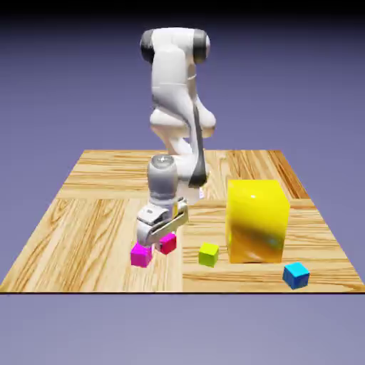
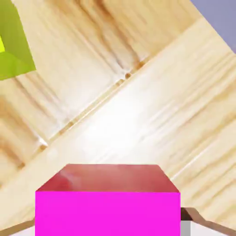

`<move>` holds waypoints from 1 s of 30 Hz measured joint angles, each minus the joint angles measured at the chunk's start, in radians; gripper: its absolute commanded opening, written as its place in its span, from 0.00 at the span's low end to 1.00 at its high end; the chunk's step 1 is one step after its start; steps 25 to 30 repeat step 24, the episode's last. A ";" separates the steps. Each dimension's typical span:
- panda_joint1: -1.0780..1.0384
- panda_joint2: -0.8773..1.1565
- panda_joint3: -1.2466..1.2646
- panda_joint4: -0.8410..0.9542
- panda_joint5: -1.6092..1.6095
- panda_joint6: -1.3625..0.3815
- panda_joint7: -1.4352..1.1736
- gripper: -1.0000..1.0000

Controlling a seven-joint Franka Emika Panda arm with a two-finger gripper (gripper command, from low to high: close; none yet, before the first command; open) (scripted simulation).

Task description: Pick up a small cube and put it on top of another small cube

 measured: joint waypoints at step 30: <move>0.217 0.085 -0.358 0.055 0.216 0.019 0.348 1.00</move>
